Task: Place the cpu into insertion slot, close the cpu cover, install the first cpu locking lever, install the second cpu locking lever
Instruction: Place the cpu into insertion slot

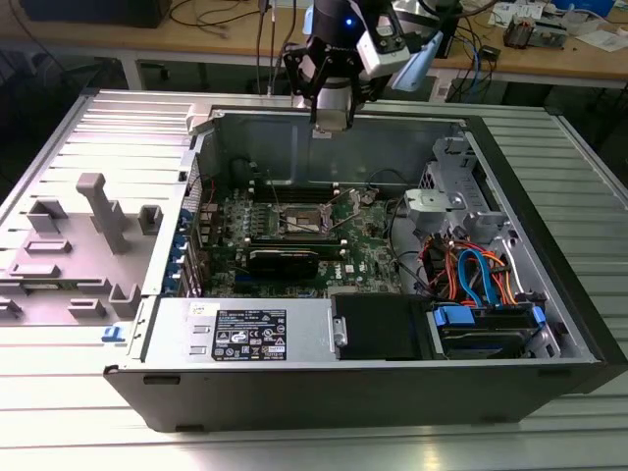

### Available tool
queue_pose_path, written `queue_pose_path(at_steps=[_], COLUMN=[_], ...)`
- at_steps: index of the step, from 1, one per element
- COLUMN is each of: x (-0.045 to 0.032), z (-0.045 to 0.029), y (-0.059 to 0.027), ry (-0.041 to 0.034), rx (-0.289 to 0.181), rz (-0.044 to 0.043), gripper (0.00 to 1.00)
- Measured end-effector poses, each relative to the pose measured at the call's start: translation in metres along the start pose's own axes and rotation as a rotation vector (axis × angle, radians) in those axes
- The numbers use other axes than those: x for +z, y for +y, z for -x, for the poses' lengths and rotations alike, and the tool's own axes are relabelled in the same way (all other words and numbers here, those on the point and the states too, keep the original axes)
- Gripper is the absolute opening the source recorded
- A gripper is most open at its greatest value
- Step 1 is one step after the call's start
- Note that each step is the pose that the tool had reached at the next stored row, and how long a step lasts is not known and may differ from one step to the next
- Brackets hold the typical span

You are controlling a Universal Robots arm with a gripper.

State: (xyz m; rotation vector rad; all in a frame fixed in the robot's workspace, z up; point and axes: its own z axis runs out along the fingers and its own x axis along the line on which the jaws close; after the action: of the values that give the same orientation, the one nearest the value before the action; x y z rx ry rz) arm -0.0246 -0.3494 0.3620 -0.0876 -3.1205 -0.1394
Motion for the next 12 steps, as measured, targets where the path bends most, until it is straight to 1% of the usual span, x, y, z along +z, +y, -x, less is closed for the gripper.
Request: queue_pose_path(at_steps=[6, 7, 9, 10, 12], x=[0.0026, 0.0031, 0.005, 0.0055, 0.0057], z=[0.0, 0.0001, 0.0001, 0.0001, -0.0025], y=[-0.0004, -0.0005, -0.0006, -0.0007, -0.0021], ry=[-0.0038, -0.0049, -0.0103, -0.0121, -0.0125], rx=[0.043, 0.055, 0.116, 0.137, 0.14], rz=[-0.0002, -0.0002, 0.0005, 0.0008, 0.0011], gripper=[0.55, 0.55, 0.55, 0.55, 0.55])
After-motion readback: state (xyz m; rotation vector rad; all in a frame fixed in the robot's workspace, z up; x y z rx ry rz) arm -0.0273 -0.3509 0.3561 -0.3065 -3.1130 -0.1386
